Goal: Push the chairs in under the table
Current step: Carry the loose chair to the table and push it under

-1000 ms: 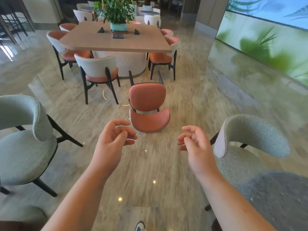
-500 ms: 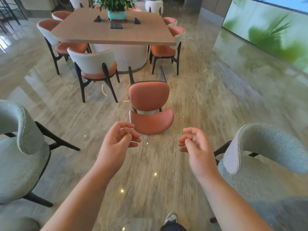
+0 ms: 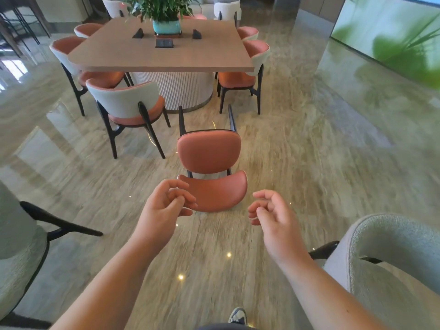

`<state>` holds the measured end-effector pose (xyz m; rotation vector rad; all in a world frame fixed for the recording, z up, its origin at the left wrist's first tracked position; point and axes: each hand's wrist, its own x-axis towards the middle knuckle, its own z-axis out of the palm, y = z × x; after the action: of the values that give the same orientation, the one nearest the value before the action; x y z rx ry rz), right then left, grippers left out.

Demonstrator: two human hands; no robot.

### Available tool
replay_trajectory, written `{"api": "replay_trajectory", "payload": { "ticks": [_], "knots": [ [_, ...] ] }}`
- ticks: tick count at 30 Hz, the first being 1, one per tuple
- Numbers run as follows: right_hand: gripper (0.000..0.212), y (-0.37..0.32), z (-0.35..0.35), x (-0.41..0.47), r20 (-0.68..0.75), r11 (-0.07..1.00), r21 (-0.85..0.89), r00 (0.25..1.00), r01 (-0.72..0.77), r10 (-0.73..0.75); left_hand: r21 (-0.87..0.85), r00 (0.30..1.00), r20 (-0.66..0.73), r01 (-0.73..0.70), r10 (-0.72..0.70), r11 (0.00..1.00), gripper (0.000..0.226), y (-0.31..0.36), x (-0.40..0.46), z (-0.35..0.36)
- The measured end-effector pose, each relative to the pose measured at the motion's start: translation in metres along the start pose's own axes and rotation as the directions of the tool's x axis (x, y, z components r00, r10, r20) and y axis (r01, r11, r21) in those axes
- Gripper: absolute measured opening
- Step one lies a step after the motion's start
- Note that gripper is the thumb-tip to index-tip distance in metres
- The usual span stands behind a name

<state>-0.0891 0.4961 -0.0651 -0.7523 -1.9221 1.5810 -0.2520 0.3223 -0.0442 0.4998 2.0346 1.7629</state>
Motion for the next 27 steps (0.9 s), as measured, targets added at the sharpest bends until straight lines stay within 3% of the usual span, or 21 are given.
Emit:
{"api": "replay_trajectory", "payload": {
  "ticks": [13,27],
  "knots": [
    [0.025,0.047,0.006,0.144,0.127,0.990,-0.063,0.983,-0.129,0.136,-0.024,0.991,-0.068,0.112,-0.113,0.993,0.032,-0.035,0.130,0.038],
    [0.029,0.087,0.070,0.317,0.042,0.941,-0.147,0.948,-0.306,0.315,0.042,0.973,0.004,0.231,-0.231,0.972,0.033,-0.079,0.326,0.021]
  ]
}}
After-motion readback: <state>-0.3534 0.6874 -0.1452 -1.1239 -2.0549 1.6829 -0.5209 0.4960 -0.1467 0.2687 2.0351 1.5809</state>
